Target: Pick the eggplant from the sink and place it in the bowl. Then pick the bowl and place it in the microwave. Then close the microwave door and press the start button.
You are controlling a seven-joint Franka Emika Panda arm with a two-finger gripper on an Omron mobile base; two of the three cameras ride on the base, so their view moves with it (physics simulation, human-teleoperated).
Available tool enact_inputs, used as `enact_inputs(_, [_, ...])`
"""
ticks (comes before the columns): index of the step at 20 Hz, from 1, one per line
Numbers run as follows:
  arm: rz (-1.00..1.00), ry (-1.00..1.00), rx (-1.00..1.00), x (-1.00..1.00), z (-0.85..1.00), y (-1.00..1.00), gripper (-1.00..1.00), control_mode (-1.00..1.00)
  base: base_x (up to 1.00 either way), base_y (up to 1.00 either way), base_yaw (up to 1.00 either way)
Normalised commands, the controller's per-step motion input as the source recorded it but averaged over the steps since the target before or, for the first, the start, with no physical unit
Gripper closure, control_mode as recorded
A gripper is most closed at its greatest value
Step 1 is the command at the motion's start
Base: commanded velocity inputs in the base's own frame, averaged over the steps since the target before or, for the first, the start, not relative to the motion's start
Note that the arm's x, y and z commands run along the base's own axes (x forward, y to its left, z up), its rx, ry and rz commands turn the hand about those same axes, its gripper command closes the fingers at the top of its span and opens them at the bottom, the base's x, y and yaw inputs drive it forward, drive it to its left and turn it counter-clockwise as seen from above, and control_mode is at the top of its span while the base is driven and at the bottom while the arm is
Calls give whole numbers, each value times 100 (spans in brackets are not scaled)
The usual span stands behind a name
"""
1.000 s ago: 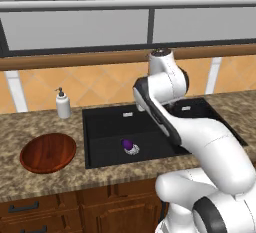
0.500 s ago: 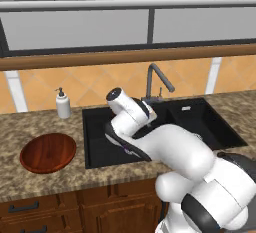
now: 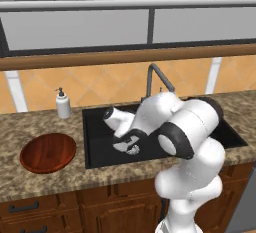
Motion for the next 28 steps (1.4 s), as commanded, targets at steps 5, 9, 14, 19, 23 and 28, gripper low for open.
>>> enact_inputs(5, [0,17,-3,81,-37,2,-100,-100,0,0,0])
enact_inputs(9, [0,12,-2,66,-56,25,-100,-100,0,0,0])
enact_inputs(14, [-2,7,0,46,-53,2,-100,-100,0,0,0])
enact_inputs(19, [-2,4,0,34,-43,-6,-100,-100,0,0,0])
enact_inputs(23, [0,3,1,66,-47,-20,-100,-100,0,0,0])
enact_inputs(28, [0,0,5,55,-53,-28,-100,-100,0,0,0])
